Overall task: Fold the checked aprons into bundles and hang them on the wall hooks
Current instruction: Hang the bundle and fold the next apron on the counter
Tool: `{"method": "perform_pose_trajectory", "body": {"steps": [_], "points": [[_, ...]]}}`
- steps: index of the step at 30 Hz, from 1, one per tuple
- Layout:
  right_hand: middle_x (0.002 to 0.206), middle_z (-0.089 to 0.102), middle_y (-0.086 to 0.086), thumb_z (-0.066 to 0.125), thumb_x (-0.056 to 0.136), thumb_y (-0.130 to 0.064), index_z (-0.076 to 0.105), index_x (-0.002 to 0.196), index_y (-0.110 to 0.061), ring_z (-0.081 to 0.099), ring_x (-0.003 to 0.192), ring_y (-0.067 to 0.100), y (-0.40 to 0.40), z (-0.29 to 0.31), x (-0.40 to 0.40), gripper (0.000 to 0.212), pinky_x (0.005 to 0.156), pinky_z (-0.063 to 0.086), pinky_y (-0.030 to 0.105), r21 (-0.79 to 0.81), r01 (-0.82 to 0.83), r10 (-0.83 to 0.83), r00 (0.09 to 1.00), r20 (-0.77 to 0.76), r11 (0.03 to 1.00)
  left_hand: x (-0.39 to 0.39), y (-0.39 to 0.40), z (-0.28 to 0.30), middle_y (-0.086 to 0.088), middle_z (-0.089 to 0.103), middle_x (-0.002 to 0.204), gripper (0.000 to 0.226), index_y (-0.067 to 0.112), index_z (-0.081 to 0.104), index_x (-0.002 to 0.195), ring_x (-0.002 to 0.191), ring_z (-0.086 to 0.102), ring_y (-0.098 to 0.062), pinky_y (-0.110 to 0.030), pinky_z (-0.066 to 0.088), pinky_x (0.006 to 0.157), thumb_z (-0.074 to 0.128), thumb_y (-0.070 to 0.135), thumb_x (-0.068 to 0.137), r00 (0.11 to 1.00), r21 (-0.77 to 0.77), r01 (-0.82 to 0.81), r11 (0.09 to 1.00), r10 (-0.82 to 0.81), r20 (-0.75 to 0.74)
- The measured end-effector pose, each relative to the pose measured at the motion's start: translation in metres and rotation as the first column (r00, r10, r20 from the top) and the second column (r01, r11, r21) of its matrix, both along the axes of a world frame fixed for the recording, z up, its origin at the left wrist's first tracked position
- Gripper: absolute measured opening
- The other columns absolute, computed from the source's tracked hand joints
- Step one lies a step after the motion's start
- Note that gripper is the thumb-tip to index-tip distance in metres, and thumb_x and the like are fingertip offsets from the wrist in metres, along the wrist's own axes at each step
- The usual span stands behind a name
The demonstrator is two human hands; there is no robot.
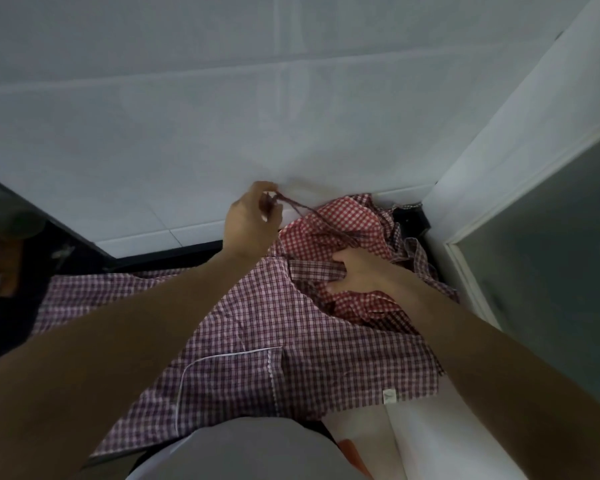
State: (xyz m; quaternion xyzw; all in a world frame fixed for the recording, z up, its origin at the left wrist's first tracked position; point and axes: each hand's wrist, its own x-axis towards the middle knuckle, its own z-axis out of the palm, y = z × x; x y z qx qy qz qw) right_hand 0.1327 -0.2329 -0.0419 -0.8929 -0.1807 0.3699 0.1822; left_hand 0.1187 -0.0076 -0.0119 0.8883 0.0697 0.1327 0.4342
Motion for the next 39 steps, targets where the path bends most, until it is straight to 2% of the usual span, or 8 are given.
{"method": "perform_pose_trajectory", "body": {"steps": [4, 7, 11, 14, 21, 25, 34, 39], "points": [[0.115, 0.065, -0.007, 0.073, 0.087, -0.041, 0.066, 0.119, -0.017, 0.06, 0.101, 0.015, -0.007, 0.0, -0.01, 0.04, 0.093, 0.044, 0.028, 0.073, 0.023, -0.025, 0.999, 0.02, 0.997, -0.005, 0.0, -0.007, -0.009, 0.055, 0.119, 0.049, 0.013, 0.038, 0.131, 0.105, 0.057, -0.025, -0.042, 0.05, 0.089, 0.062, 0.033, 0.093, 0.975, 0.138, -0.069, 0.988, 0.096, -0.2], [0.109, 0.065, -0.008, 0.072, 0.089, -0.038, 0.066, 0.114, -0.02, 0.06, 0.098, 0.014, -0.008, -0.003, -0.014, 0.031, 0.092, 0.045, 0.027, 0.127, 0.018, -0.025, 0.998, 0.051, 0.992, -0.012, -0.01, -0.012, -0.012, 0.045, 0.12, 0.039, 0.01, 0.044, 0.122, 0.112, 0.046, -0.03, -0.047, 0.042, 0.1, 0.055, 0.013, 0.084, 0.974, 0.268, -0.033, 0.963, 0.092, -0.209], [0.091, 0.06, -0.014, 0.068, 0.092, -0.03, 0.06, 0.093, -0.028, 0.057, 0.087, 0.012, -0.007, -0.003, -0.017, 0.009, 0.074, 0.042, 0.02, 0.139, -0.021, 0.003, 0.992, 0.126, 0.99, -0.03, -0.031, -0.02, -0.014, 0.049, 0.118, 0.047, 0.008, 0.057, 0.116, 0.111, 0.044, -0.03, -0.05, 0.043, 0.1, 0.058, -0.002, 0.071, 0.98, 0.417, 0.183, 0.89, -0.201, -0.001], [0.101, 0.066, -0.004, 0.068, 0.091, -0.031, 0.064, 0.108, -0.019, 0.062, 0.091, 0.017, -0.004, -0.003, -0.014, 0.022, 0.079, 0.049, 0.026, 0.131, -0.031, 0.007, 0.984, 0.178, 0.991, -0.04, -0.048, -0.021, -0.015, 0.05, 0.131, 0.055, 0.009, 0.06, 0.125, 0.124, 0.041, -0.033, -0.046, 0.024, 0.119, 0.062, 0.003, 0.071, 0.896, 0.522, 0.365, 0.771, -0.443, 0.028], [0.104, 0.068, -0.003, 0.071, 0.089, -0.039, 0.067, 0.11, -0.017, 0.062, 0.09, 0.017, -0.017, -0.001, -0.008, 0.03, 0.081, 0.046, 0.028, 0.125, -0.04, 0.01, 0.973, 0.232, 0.991, -0.025, -0.068, -0.03, -0.011, 0.063, 0.126, 0.037, 0.013, 0.056, 0.133, 0.112, 0.059, -0.029, -0.037, 0.046, 0.099, 0.05, 0.031, 0.102, 0.622, 0.239, 0.71, 0.662, -0.43, -0.654], [0.075, 0.055, -0.016, 0.074, 0.085, -0.047, 0.055, 0.073, -0.028, 0.053, 0.068, 0.004, -0.055, 0.002, -0.004, 0.029, 0.066, 0.039, 0.025, 0.101, -0.016, -0.003, 0.983, 0.183, 0.995, -0.015, -0.063, -0.029, -0.012, 0.057, 0.136, 0.037, 0.01, 0.055, 0.136, 0.122, 0.053, -0.03, -0.035, 0.039, 0.105, 0.05, 0.026, 0.103, 0.576, 0.199, 0.726, 0.658, -0.422, -0.7], [0.081, 0.058, -0.003, 0.065, 0.088, -0.033, 0.055, 0.083, -0.021, 0.058, 0.088, 0.024, -0.15, 0.022, 0.042, 0.017, 0.101, 0.035, 0.044, -0.378, 0.085, 0.06, 0.932, 0.357, 0.922, 0.009, -0.049, -0.044, -0.009, 0.053, 0.142, 0.041, 0.015, 0.055, 0.138, 0.126, 0.051, -0.029, -0.04, 0.037, 0.113, 0.05, 0.033, 0.102, 0.535, 0.182, 0.72, 0.67, -0.369, -0.76], [0.095, 0.07, 0.001, 0.087, 0.073, -0.032, 0.072, 0.097, -0.013, 0.065, 0.085, 0.016, -0.173, 0.024, 0.06, 0.034, 0.072, 0.048, 0.026, -0.119, 0.323, -0.318, 0.946, 0.06, 0.939, 0.013, -0.045, -0.047, -0.012, 0.051, 0.144, 0.044, 0.012, 0.051, 0.14, 0.126, 0.052, -0.033, -0.039, 0.04, 0.11, 0.049, 0.034, 0.102, 0.659, 0.276, 0.614, 0.74, -0.287, -0.696]]}}
